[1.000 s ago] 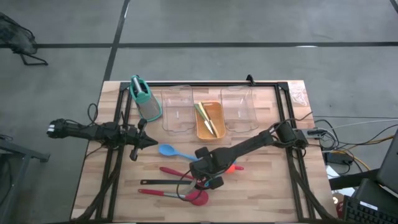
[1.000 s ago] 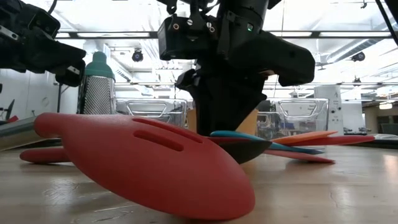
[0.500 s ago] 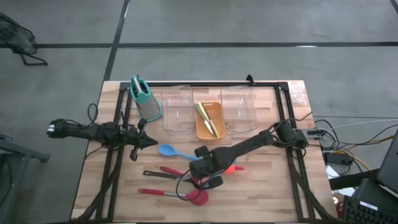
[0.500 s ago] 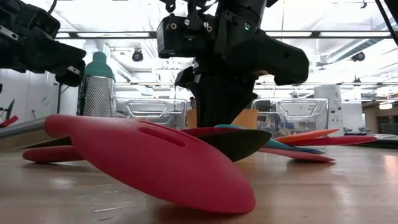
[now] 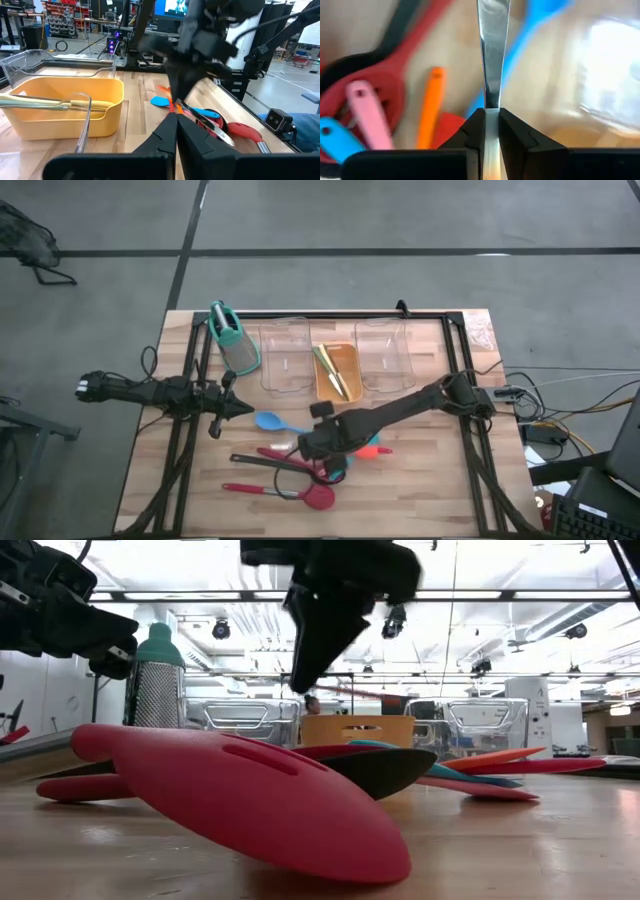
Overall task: Pick & Place Kitchen Items
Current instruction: Put the orange table knife into the orange bin
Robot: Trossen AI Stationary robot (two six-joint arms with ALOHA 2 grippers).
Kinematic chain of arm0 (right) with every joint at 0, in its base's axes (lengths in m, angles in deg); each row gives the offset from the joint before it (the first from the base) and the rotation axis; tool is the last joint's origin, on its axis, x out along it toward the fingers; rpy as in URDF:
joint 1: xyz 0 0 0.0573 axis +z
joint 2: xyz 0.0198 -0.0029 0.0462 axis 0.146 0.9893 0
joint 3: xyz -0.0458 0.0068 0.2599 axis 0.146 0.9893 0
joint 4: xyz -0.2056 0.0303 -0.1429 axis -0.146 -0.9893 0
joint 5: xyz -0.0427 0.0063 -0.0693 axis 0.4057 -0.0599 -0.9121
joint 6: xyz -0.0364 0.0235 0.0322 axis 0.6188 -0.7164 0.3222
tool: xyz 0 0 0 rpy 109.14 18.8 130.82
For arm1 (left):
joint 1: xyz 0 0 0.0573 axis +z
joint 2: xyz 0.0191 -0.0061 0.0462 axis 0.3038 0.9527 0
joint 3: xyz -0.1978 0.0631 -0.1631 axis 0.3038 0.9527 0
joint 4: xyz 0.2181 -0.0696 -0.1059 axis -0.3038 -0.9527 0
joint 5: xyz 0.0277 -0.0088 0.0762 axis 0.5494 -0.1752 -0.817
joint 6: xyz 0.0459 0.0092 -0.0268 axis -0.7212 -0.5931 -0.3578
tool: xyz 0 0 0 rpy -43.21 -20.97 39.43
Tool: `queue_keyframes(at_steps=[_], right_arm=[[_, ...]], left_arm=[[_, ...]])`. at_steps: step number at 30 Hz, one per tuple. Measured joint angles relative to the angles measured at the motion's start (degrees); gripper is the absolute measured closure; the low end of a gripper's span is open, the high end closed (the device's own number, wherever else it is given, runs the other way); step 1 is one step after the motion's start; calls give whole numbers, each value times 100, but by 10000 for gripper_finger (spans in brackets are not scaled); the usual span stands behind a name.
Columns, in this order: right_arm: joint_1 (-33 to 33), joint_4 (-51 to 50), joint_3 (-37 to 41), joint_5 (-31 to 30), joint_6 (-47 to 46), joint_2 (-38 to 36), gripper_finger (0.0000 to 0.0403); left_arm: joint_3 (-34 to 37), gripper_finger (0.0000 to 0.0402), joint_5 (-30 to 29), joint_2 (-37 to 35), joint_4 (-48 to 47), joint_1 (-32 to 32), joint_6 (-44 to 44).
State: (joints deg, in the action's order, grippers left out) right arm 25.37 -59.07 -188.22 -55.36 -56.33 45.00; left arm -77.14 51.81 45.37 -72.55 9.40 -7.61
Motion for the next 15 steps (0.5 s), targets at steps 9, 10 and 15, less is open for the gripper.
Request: queue_keyframes(at_steps=[9,10,15], right_arm=[[-227,-2055,-1087,-1918,-1429,-4,369],[-285,-2245,-1189,-2024,-1625,-4,367],[-690,-2845,-1489,-2260,-2806,-7,362]], left_arm=[[-2,390,0,0,0,-1,0],[-1,390,0,0,0,-1,0],[0,390,-2,0,2,0,0]])
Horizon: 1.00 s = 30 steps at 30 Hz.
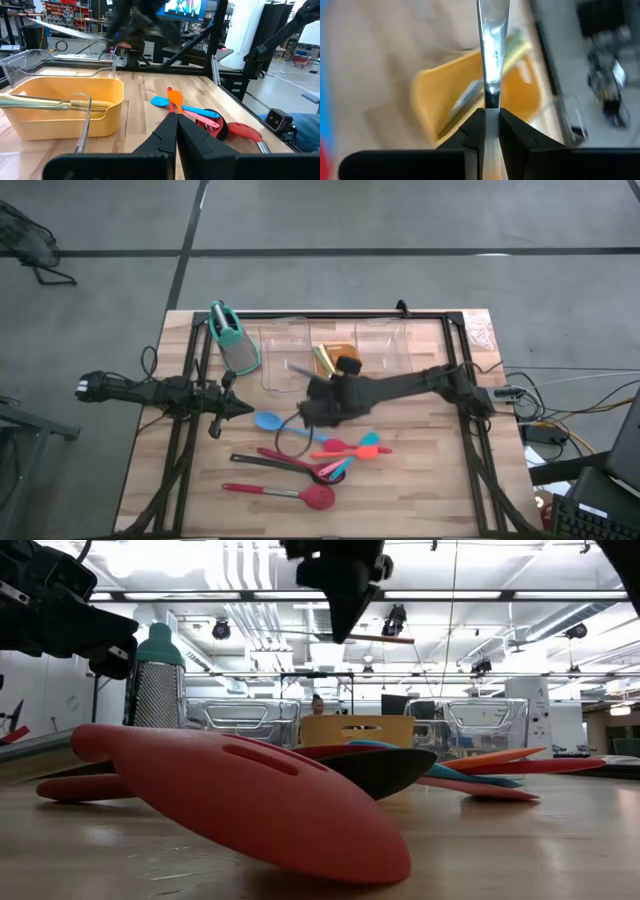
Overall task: Pick & Place Kitchen Items
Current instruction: Put the orange table knife into the orange bin
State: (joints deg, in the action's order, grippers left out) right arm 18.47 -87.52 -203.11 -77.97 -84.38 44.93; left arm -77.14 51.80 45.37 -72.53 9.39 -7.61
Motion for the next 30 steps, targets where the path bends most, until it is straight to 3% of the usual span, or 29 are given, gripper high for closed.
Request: queue_keyframes(at_steps=[3,11,17,22,30], right_arm=[[-281,-103,-34,-104,-621,0,364],[-1142,37,508,491,-1629,0,364],[-1503,908,1089,1297,-1466,2,365],[-1583,1539,1421,1387,-1367,4,366],[-1563,1757,1643,1632,-1386,4,337]], left_arm=[[-2,390,1,0,-2,0,2],[-1,390,0,0,-2,1,1],[0,390,1,0,-2,0,0],[-2,390,0,0,-2,0,0],[-2,390,0,0,-2,2,0]])
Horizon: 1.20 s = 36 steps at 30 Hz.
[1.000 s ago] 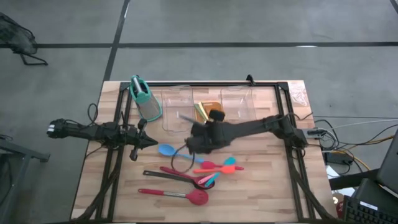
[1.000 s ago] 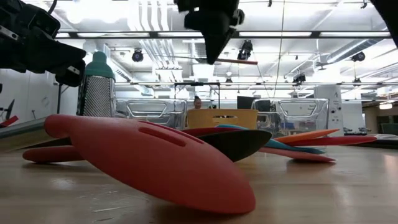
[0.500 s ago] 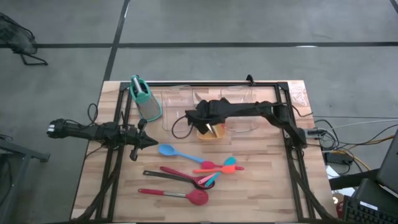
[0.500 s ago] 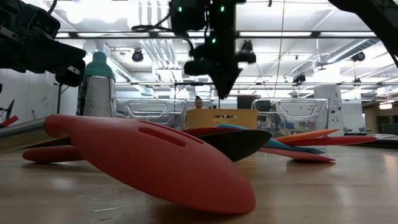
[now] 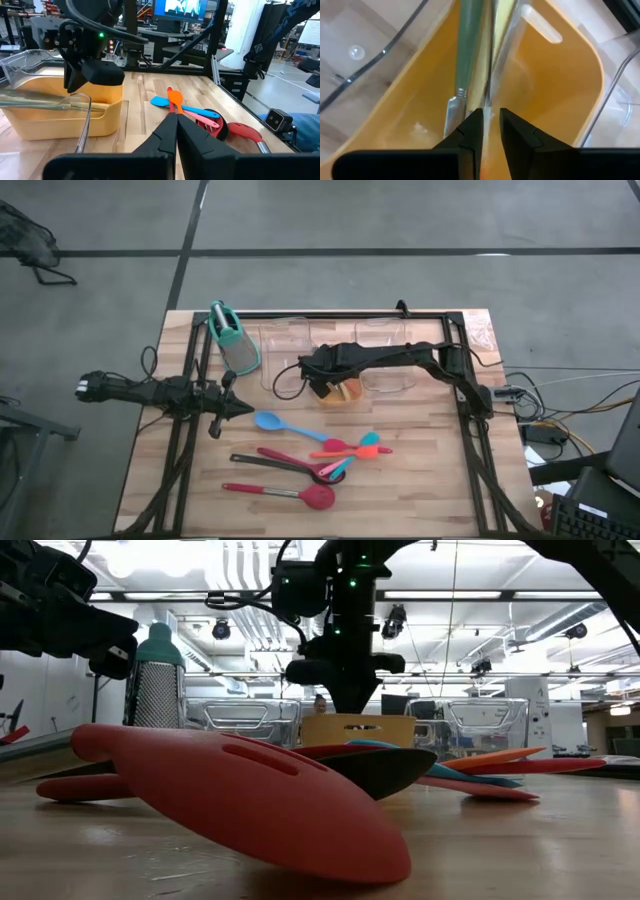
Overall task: Pick & Place Kitchen Items
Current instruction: Put the orange table knife into the orange bin, then put the orange spatula into the right transparent bin
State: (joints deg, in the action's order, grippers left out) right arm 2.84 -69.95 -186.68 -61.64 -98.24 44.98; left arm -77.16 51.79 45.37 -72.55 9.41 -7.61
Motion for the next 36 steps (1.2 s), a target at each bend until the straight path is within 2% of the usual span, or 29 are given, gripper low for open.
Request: queue_keyframes(at_steps=[5,10,20,27,36], right_arm=[[76,-32,82,14,26,0,319],[307,-174,-28,-4,510,0,298],[1224,-272,-380,-69,1845,-3,264],[1968,-271,-281,-48,2389,-4,252],[2648,-381,-237,859,2516,-5,245]], left_arm=[[1,390,2,0,0,-2,0],[0,390,2,0,0,0,2],[0,390,2,2,0,-2,2],[2,390,0,2,0,-1,1],[1,390,1,0,0,-2,0]])
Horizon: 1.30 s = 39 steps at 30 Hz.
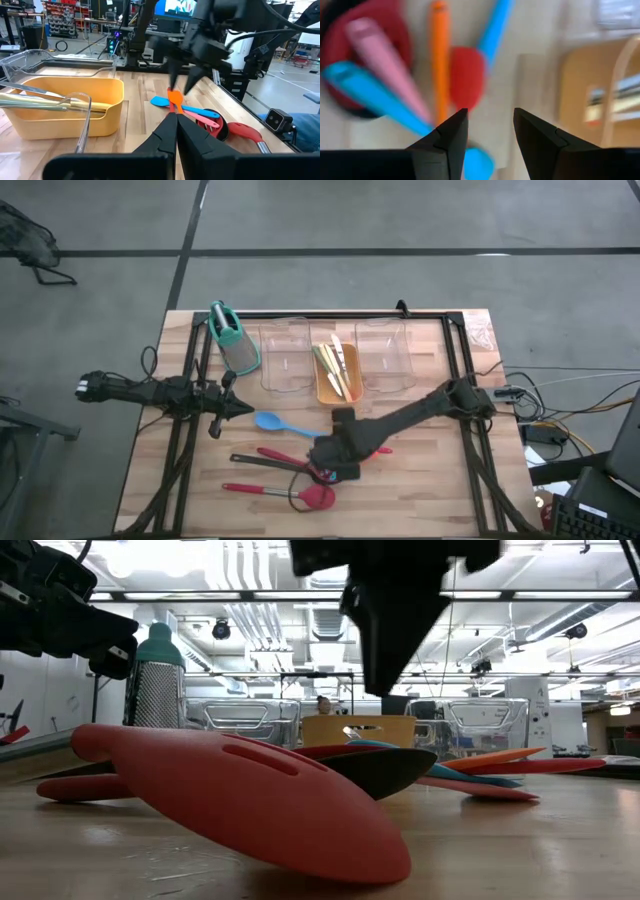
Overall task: Pick & Place Kitchen Items
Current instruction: Put the orange spatula into the right transparent bin
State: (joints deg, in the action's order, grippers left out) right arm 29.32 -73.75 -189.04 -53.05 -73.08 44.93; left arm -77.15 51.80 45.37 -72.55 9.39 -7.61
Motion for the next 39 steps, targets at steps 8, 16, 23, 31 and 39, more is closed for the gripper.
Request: queue_keyframes(at_steps=[8,16,23,31,39], right_arm=[[531,-138,115,223,-292,-6,235],[861,-187,663,227,-888,-6,211],[922,-261,1384,114,-1071,-6,195],[922,-172,1746,-190,-1077,-6,193],[920,-101,1705,-193,-1034,-6,225]], left_arm=[[-1,390,1,2,2,0,0],[1,390,0,2,0,0,2],[-1,390,0,1,0,0,1],[-1,390,-1,0,0,2,2],[1,390,-1,0,0,0,0]])
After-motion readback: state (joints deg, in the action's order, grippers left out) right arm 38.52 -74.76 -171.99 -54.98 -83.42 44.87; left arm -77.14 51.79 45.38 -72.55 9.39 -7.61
